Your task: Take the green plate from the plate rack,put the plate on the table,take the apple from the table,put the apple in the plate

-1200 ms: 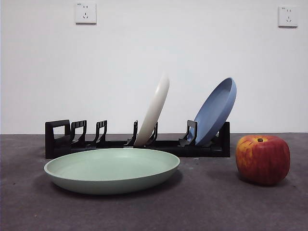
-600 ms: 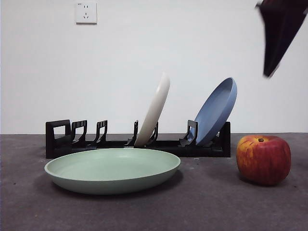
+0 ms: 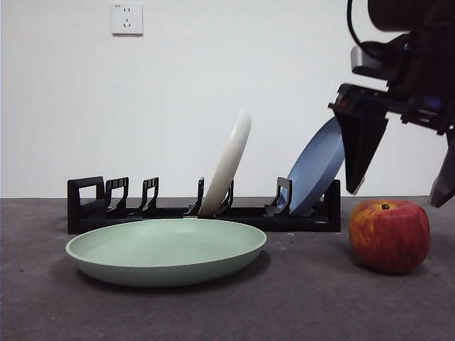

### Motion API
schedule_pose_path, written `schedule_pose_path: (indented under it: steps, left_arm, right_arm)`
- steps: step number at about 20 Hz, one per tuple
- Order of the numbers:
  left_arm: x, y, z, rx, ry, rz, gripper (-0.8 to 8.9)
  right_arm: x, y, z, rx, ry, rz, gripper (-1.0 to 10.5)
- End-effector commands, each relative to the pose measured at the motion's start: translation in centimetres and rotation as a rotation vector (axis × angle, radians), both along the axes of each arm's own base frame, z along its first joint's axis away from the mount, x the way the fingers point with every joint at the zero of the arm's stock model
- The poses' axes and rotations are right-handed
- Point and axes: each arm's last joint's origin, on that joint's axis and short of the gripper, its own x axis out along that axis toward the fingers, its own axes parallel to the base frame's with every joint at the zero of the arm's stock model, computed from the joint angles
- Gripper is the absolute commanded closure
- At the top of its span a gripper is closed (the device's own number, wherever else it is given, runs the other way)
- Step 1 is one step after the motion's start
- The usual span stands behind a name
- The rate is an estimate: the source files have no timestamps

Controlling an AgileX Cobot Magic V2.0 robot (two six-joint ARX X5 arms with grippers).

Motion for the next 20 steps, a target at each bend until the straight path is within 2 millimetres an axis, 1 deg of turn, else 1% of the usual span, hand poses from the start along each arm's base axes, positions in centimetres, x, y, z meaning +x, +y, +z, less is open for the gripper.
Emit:
schedule_pose_path:
  steps: [1,6,7,9,11,12,13,16,18,20]
  left_arm:
    - [0.0,0.1,0.0,-0.013,-0.004,0.009,5.34]
    - [0.0,0.1,0.0,-0.008,-0.011,0.027,5.34]
    - [0.0,0.1,0.0,-0.008,-0.011,0.027,5.34]
    - [0.0,0.1,0.0,-0.007,-0.011,0.027,5.34]
    - [0.0,0.1,0.0,-0.008,-0.011,0.027,5.34]
    - [0.0,0.1,0.0,-0.008,-0.011,0.027,5.34]
    - [0.0,0.1,0.0,-0.008,-0.011,0.027,5.34]
    - [0.0,0.1,0.0,-0.008,-0.011,0.027,5.34]
    - [0.0,0.1,0.0,-0.008,-0.011,0.027,5.34]
    - [0.0,0.1,0.0,-0.007,-0.011,0.027,5.34]
  right_arm:
    - [0.2,0.4,-0.9,-0.008,0.015,0.022,3.5]
    - [0.9,1.2,-2.5,-0.029,0.052,0.037,3.6]
    - [1.0,1.2,-2.8,-0.033,0.063,0.037,3.9]
    - [1.1,1.3,-3.2,-0.038,0.075,0.036,5.7]
    - [1.2,1.3,-3.3,-0.053,0.067,0.031,8.6]
    - [1.3,1.3,-3.3,-0.068,0.051,0.032,9.7]
    - [1.4,1.3,-3.2,-0.071,0.042,0.030,9.6]
    - [1.5,1.4,-2.7,-0.066,0.044,0.032,9.6]
    - [1.7,1.6,-1.9,-0.028,0.066,0.050,9.6]
    - [2.0,2.0,-0.5,0.047,0.088,0.091,9.6]
